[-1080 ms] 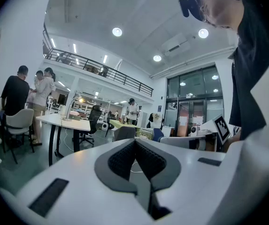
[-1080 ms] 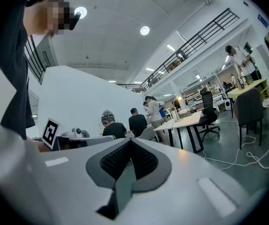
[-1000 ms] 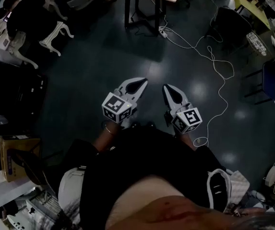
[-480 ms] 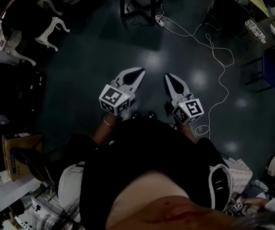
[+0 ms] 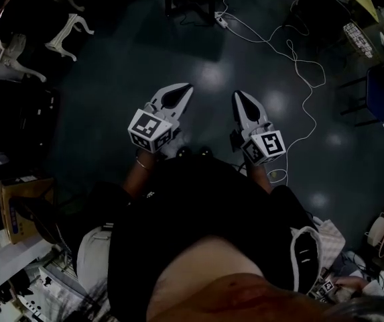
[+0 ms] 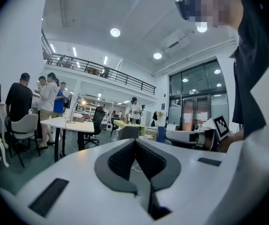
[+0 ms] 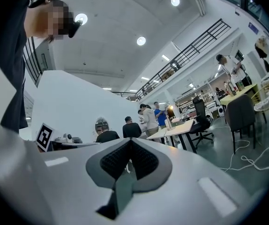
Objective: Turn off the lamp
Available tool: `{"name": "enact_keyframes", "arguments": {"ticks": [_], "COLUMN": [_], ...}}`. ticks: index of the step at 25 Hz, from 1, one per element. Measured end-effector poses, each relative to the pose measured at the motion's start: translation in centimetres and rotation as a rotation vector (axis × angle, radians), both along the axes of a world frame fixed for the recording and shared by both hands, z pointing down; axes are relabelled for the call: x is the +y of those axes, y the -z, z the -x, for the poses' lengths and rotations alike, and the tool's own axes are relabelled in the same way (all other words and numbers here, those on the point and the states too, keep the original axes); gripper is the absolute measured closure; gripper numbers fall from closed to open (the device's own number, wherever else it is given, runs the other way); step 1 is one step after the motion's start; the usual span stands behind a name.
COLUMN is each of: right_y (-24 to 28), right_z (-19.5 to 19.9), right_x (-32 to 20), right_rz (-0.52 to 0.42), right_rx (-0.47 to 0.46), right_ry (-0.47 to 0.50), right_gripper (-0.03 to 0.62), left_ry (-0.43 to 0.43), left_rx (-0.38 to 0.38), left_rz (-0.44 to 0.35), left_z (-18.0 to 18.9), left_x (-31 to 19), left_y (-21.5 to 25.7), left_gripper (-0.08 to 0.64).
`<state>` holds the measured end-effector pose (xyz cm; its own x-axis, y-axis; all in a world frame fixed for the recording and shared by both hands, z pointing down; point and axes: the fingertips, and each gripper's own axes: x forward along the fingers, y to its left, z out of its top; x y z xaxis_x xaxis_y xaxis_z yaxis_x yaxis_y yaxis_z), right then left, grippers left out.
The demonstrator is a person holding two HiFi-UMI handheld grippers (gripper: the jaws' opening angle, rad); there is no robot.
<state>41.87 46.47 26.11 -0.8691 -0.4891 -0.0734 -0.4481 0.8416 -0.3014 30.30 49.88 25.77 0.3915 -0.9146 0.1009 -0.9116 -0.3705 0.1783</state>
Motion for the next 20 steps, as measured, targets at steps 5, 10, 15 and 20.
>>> {"name": "enact_keyframes", "arguments": {"ticks": [5, 10, 15, 20], "right_y": [0.5, -0.2, -0.5, -0.5], "right_z": [-0.7, -0.2, 0.6, 2.7], "right_x": [-1.6, -2.9, -4.7, -7.6], "right_rz": [-0.002, -0.014, -0.001, 0.016], "right_rx": [-0.036, -0.014, -0.009, -0.012], "right_ry": [0.042, 0.054, 0.024, -0.005], "right_gripper": [0.591, 0.591, 0.591, 0.591], "left_ry": [0.036, 0.068, 0.038, 0.005], "left_rx": [-0.030, -0.002, 0.004, -0.020], "left_rz": [-0.016, 0.013, 0.023, 0.004], "left_z": [-0.6, 0.6, 1.9, 4.0], "left_x": [-1.0, -1.8, -4.5, -8.3], "left_y": [0.2, -0.8, -1.8, -1.7], "left_gripper": [0.554, 0.554, 0.554, 0.554]}}
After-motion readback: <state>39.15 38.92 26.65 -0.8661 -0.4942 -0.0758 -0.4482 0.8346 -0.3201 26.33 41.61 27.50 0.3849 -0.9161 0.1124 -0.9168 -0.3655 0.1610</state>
